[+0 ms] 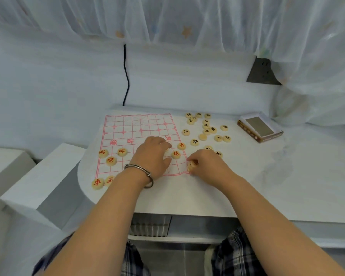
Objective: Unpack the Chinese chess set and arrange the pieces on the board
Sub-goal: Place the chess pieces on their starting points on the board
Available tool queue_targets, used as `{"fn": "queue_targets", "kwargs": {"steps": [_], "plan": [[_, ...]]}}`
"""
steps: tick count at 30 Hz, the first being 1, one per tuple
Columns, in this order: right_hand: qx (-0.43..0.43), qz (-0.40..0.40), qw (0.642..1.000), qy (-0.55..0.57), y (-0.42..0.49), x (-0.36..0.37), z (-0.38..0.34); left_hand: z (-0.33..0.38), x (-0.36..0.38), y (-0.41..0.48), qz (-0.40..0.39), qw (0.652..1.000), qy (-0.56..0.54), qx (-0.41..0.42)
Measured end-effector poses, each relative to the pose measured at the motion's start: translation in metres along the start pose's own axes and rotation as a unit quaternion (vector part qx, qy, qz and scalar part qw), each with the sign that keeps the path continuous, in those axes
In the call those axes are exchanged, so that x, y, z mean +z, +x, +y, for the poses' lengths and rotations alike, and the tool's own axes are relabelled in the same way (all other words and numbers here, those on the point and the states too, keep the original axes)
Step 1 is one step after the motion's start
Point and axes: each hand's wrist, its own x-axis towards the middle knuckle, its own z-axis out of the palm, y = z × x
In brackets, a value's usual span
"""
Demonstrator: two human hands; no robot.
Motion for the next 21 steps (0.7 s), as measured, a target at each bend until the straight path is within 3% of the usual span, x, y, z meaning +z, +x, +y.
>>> {"fn": "queue_targets", "kwargs": {"steps": [8, 21], "plan": [[-0.01, 0.008, 0.999, 0.039, -0.009, -0.002, 0.006, 0.018, 0.014, -0.014, -0.034, 0.999, 0.012, 0.013], [0.046, 0.012, 0.999, -0.018, -0.008, -0.006, 0.034, 0.038, 0.036, -0.016, -0.081, 0.993, 0.038, 0.08]]}}
